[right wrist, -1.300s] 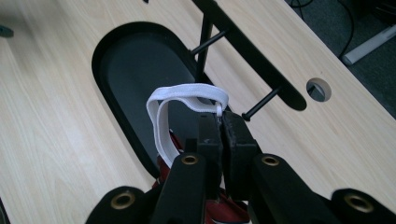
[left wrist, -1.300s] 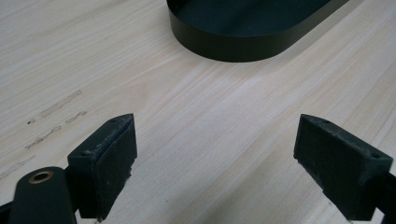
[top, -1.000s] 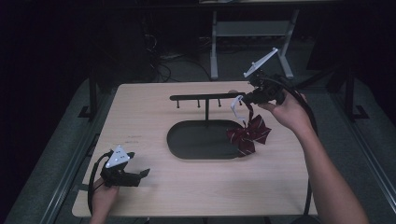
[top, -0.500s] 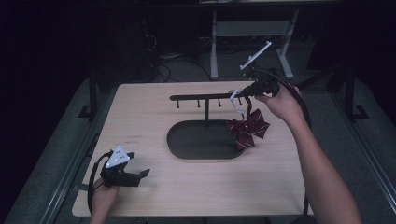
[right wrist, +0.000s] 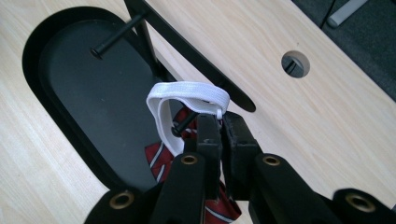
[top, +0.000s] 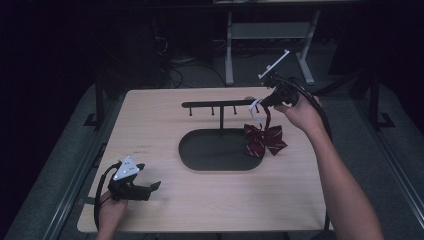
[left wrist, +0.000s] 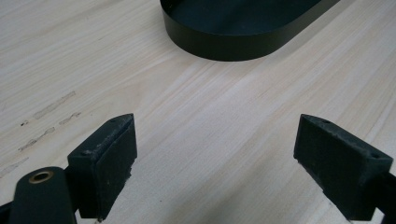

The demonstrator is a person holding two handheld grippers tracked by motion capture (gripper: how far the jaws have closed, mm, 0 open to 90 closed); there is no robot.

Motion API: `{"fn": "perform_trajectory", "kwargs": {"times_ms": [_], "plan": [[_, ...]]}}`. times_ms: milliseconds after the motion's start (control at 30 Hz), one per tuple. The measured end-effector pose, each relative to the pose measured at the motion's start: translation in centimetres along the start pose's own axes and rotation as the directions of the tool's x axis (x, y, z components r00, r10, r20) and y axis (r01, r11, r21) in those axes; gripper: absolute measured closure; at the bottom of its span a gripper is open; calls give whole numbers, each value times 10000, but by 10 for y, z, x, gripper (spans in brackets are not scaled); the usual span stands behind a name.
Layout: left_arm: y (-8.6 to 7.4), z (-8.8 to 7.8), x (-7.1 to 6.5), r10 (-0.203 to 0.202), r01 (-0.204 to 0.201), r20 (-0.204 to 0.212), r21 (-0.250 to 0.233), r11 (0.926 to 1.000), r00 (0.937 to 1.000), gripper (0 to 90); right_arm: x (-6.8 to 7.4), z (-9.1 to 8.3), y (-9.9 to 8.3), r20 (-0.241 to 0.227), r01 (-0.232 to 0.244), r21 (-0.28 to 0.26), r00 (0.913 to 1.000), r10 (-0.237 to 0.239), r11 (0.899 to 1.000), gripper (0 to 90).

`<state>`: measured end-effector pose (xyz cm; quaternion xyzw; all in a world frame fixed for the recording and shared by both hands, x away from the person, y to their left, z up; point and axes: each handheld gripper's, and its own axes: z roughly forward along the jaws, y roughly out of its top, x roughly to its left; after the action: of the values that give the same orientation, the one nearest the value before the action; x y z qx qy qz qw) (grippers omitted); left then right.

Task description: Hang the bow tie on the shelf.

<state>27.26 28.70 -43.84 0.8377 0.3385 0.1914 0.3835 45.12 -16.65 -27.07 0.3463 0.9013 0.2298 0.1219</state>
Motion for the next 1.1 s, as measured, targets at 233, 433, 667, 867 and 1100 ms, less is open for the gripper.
{"fn": "perform_trajectory", "kwargs": {"times_ms": [233,433,667,867,1100], "plan": [[0,0,0,-86,86,-4,-64,9999,10000,132,-4,5,-4,-17,-101,65,9999,101,9999,860],[0,0,1,-33,33,-2,-17,10000,10000,132,-6,8,-6,-70,-234,121,9997,235,9997,857],[0,1,0,-19,19,17,-11,10000,10000,132,-8,12,-9,-134,-206,215,9997,209,9996,831],[0,0,0,-9,9,-3,-2,10000,10000,132,-7,10,-11,-245,-218,197,9995,223,9996,821],[0,0,0,0,0,-10,-8,10000,10000,132,-6,7,-14,-386,-131,60,9992,134,9999,804]]}}
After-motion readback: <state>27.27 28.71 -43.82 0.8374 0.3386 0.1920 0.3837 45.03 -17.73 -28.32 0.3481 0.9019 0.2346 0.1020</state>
